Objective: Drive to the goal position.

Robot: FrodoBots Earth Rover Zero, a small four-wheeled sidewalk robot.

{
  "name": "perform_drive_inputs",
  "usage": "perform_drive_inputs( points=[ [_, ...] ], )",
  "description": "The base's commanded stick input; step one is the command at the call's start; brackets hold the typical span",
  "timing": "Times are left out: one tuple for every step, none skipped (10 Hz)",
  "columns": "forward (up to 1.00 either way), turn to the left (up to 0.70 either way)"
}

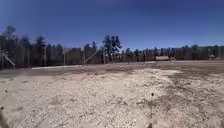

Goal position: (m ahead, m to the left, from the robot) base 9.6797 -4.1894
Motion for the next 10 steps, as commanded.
perform_drive_inputs(
  points=[
    [0.7,0.0],
    [0.7,0.0],
    [0.7,0.0],
    [0.7,0.0],
    [0.7,0.0],
    [0.7,0.0],
    [0.7,0.0],
    [0.7,0.0],
    [0.7,0.0],
    [0.7,0.0]
  ],
)
